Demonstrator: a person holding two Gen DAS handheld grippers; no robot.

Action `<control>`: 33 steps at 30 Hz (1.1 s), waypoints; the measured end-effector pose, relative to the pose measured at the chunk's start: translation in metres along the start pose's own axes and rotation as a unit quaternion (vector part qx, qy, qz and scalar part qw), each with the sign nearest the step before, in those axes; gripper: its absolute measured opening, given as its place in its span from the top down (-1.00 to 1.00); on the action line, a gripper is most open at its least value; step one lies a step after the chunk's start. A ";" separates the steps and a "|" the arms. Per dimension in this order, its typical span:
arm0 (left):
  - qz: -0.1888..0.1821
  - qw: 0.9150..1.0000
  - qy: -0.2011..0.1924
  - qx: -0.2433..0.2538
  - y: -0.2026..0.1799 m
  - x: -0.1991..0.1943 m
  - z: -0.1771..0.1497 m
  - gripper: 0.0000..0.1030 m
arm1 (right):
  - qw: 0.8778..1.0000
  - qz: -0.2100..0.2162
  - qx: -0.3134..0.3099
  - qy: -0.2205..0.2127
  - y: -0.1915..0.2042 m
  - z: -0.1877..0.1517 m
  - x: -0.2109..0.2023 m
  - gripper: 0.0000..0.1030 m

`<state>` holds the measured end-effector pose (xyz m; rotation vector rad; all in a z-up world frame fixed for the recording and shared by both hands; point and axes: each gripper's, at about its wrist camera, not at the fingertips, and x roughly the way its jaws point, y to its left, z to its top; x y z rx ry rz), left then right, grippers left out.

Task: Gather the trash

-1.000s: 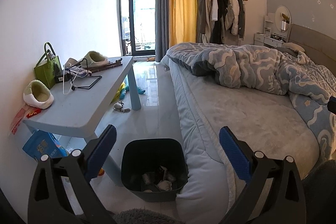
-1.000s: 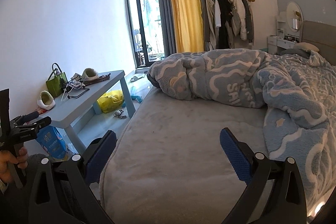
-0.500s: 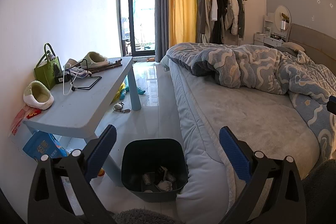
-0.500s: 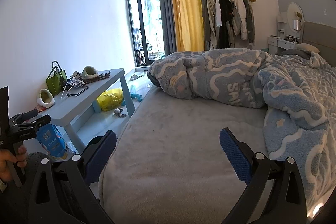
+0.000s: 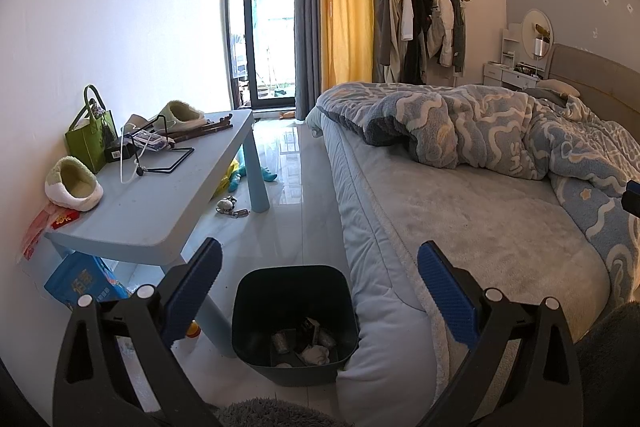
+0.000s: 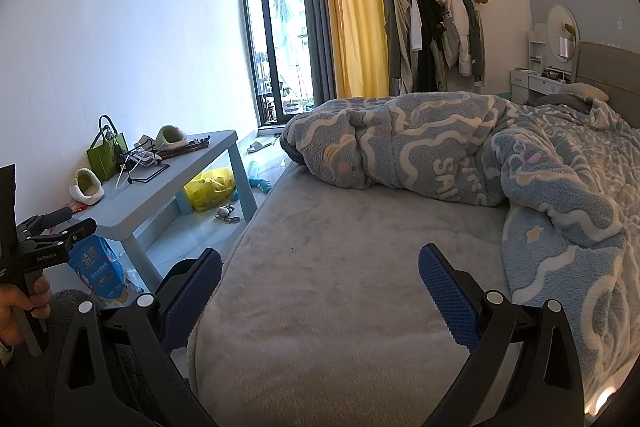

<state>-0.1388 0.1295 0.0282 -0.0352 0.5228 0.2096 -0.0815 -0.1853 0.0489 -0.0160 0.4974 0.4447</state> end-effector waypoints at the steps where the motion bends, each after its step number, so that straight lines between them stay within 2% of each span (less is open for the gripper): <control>1: 0.000 1.000 0.000 0.000 0.000 0.000 0.000 -0.94 | 1.000 0.000 0.000 0.000 0.000 0.000 0.000 -0.94; 33: 0.001 1.000 -0.001 0.002 -0.002 -0.001 -0.001 -0.94 | 1.000 -0.001 -0.003 0.003 0.001 0.000 0.001 -0.94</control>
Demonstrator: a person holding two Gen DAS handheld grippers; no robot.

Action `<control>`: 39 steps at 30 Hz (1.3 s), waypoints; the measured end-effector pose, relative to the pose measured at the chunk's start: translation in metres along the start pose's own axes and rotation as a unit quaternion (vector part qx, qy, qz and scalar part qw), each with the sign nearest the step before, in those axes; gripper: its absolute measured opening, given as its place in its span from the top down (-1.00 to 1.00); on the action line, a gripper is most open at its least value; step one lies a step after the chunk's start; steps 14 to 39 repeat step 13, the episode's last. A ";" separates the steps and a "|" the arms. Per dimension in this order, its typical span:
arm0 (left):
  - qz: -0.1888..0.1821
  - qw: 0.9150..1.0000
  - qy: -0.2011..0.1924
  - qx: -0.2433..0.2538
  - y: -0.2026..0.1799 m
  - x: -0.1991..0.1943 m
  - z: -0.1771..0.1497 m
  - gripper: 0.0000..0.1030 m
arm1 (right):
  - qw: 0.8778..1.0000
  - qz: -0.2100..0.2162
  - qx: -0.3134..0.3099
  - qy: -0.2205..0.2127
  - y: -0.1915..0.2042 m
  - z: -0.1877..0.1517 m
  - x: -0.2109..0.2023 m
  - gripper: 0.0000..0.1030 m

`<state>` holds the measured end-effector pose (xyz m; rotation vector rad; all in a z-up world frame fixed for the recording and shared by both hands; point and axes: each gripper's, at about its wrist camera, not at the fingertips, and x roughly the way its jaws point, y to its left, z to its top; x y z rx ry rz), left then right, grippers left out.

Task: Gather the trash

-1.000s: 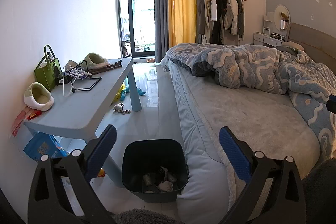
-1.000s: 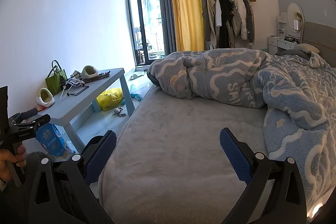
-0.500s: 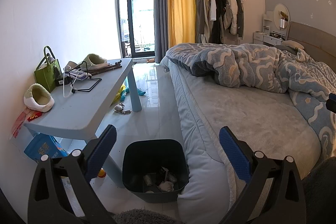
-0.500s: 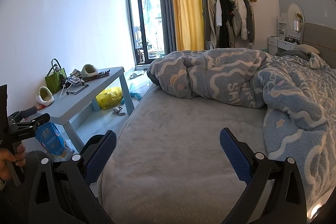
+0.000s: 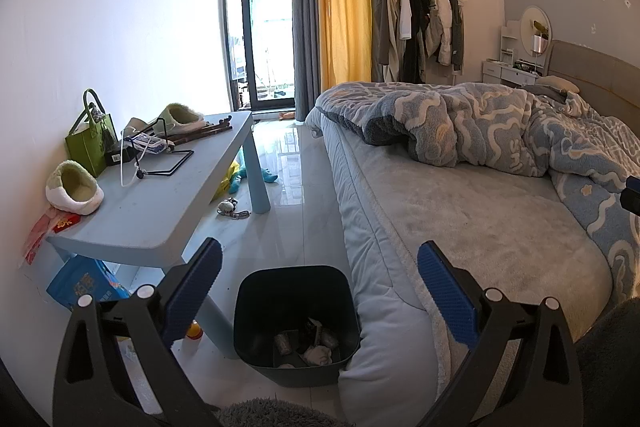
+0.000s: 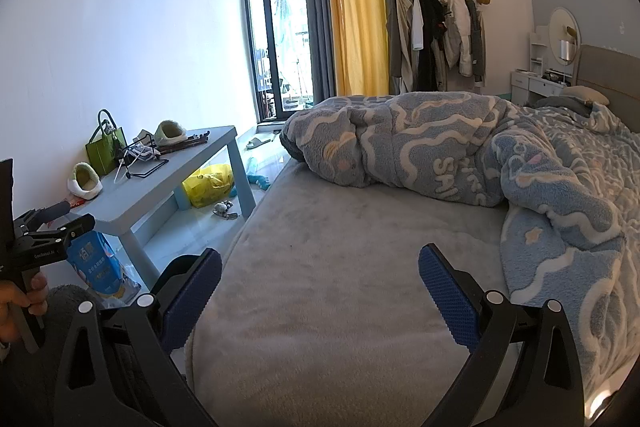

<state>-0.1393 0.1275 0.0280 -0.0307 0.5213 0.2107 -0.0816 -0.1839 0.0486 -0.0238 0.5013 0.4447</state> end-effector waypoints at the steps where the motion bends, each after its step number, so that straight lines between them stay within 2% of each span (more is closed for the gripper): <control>1: 0.000 1.000 0.000 0.000 0.000 0.000 0.000 -0.94 | 1.000 0.001 -0.001 0.000 -0.002 0.000 0.001 -0.94; 39: 0.002 1.000 0.002 0.004 0.004 0.002 0.002 -0.94 | 1.000 0.001 -0.001 0.000 -0.001 0.001 0.001 -0.94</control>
